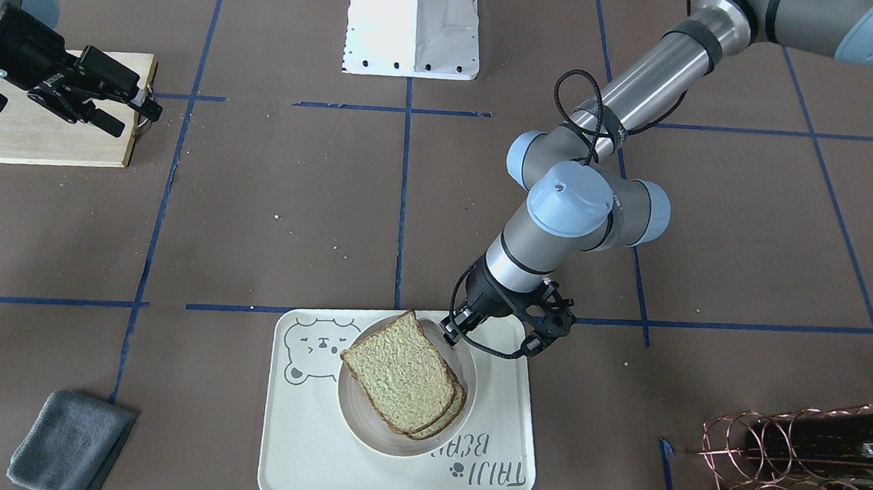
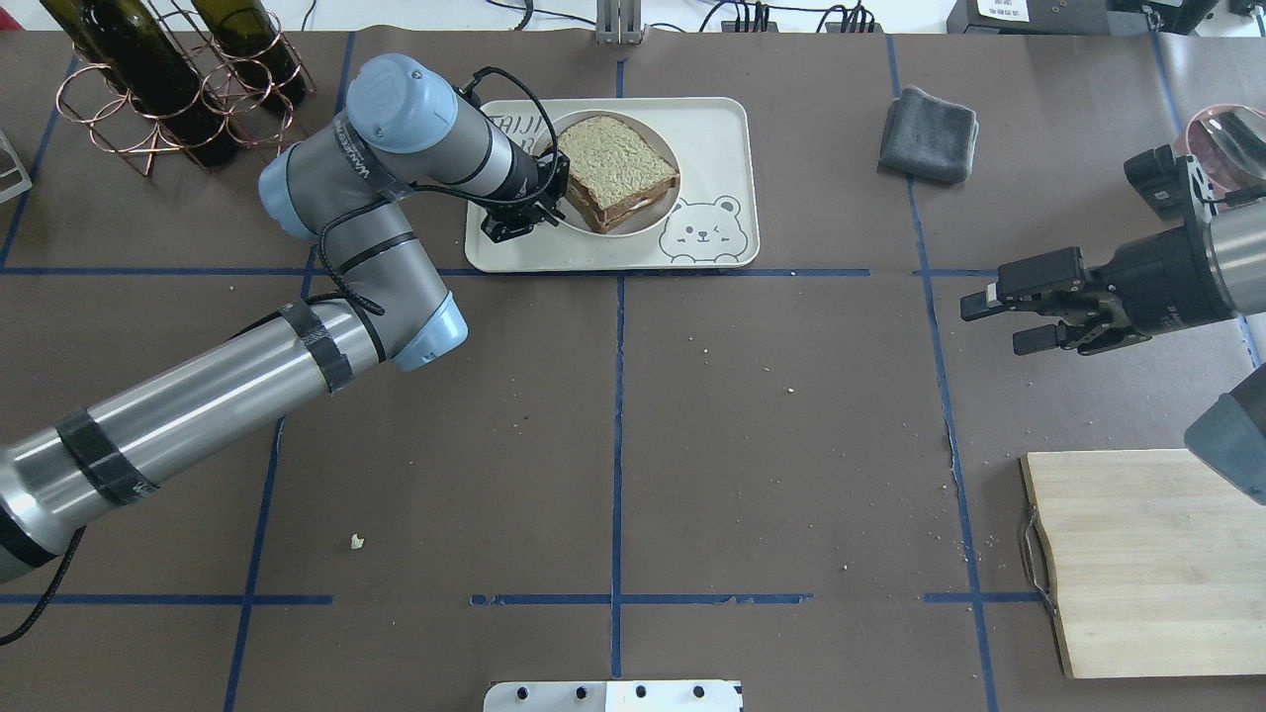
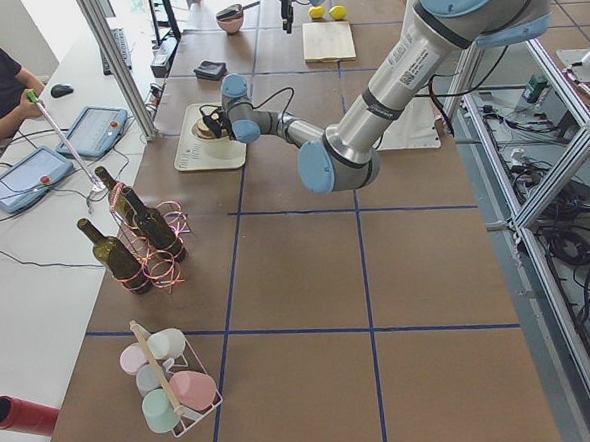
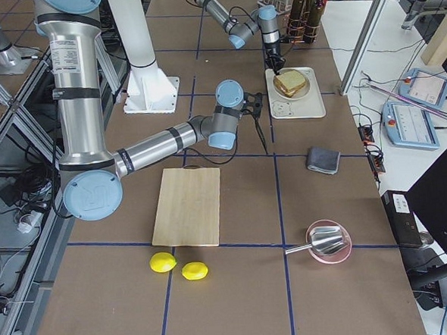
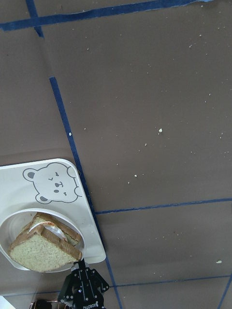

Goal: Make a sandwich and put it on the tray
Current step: 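Carry the plate with the left gripper onto the TAIJI BEAR tray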

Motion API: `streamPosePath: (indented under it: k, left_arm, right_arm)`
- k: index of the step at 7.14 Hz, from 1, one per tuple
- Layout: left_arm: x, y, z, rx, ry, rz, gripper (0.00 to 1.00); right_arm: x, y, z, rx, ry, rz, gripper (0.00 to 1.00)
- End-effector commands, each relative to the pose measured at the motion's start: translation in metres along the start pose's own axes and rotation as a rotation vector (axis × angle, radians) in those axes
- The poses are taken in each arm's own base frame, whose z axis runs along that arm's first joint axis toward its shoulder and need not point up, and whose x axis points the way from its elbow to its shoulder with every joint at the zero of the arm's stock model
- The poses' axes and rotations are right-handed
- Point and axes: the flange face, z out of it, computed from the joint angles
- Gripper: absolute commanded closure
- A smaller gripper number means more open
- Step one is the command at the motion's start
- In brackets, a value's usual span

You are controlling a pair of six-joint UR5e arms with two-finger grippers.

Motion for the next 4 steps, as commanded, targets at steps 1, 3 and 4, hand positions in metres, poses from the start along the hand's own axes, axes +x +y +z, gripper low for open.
streamPosePath:
  k: [1,3,4]
  left_arm:
    - [-0.002,0.011,0.013,-0.021,0.011,0.011,1.00]
    - [-0.001,0.024,0.016,-0.039,0.020,0.026,0.96]
    - [-0.006,0.026,0.024,-0.047,0.025,0.032,0.89]
  right_arm:
    - [0.000,0.000,0.001,-0.001,0.000,-0.001,0.00]
    - [-0.001,0.001,0.000,-0.002,-0.001,-0.002,0.00]
    - [-0.002,0.002,0.000,-0.004,-0.002,-0.003,0.00]
